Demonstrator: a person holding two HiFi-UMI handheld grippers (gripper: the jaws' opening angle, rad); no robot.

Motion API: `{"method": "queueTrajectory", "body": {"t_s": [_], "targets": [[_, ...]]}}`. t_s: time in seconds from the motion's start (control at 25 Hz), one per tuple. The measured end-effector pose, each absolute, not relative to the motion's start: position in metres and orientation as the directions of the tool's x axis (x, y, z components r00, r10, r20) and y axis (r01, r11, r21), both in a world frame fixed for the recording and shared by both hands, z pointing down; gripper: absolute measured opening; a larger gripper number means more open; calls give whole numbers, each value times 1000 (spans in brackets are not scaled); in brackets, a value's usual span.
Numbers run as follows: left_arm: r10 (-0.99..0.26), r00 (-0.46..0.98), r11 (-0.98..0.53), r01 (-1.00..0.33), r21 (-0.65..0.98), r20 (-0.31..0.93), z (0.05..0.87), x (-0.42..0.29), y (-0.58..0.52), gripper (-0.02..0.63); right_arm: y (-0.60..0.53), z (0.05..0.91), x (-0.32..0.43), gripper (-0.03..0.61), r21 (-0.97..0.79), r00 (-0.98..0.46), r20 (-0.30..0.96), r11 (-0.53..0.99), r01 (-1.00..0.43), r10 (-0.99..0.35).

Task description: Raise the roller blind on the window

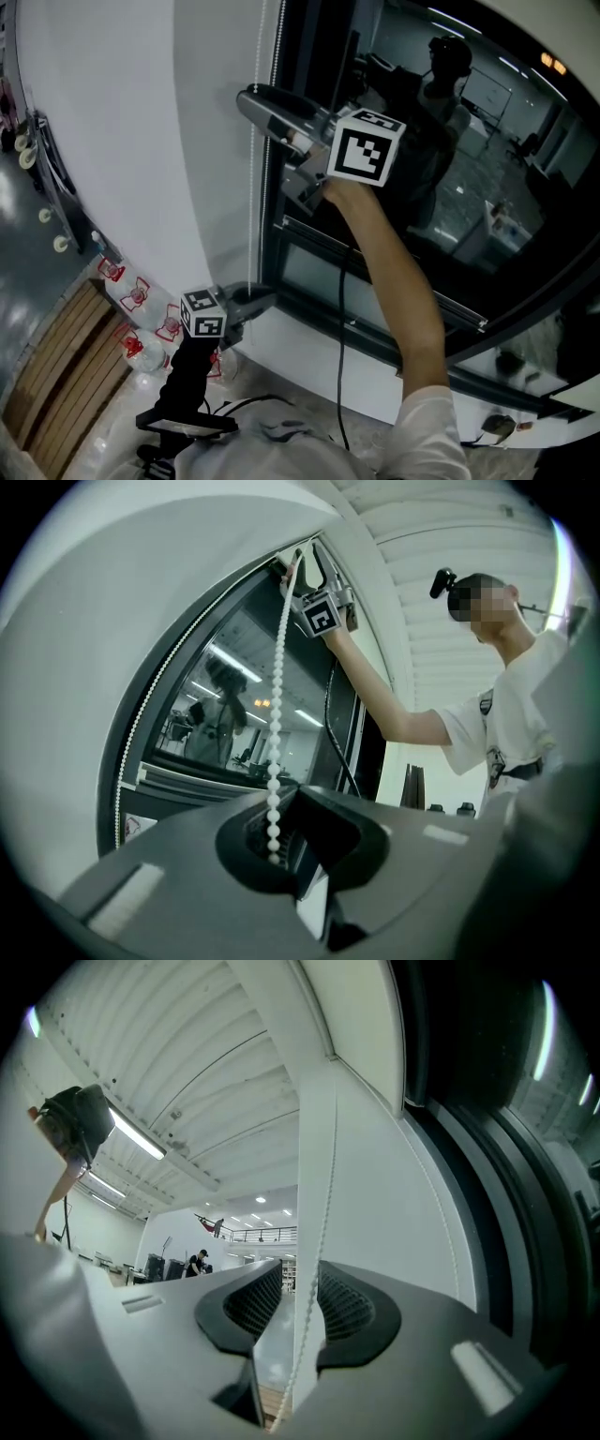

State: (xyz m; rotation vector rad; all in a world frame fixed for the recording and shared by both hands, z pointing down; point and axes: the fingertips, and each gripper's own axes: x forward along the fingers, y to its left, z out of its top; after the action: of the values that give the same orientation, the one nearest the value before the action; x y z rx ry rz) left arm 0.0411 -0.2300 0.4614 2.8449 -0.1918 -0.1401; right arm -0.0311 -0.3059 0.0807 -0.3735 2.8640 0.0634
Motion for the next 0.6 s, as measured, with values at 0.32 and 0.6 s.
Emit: {"method": "queueTrajectory", "body": {"t_s": [0.32,0.6], "targets": [[-146,987,-949,-120,293,-70,467,40,-228,0,-299,78,-32,6,-22,-931,-271,968,-249,-246],[-138,988,-949,-112,295,-70,469,41,-228,0,-289,137,-44,5,-19,-952,-183,970,-244,-243]]}}
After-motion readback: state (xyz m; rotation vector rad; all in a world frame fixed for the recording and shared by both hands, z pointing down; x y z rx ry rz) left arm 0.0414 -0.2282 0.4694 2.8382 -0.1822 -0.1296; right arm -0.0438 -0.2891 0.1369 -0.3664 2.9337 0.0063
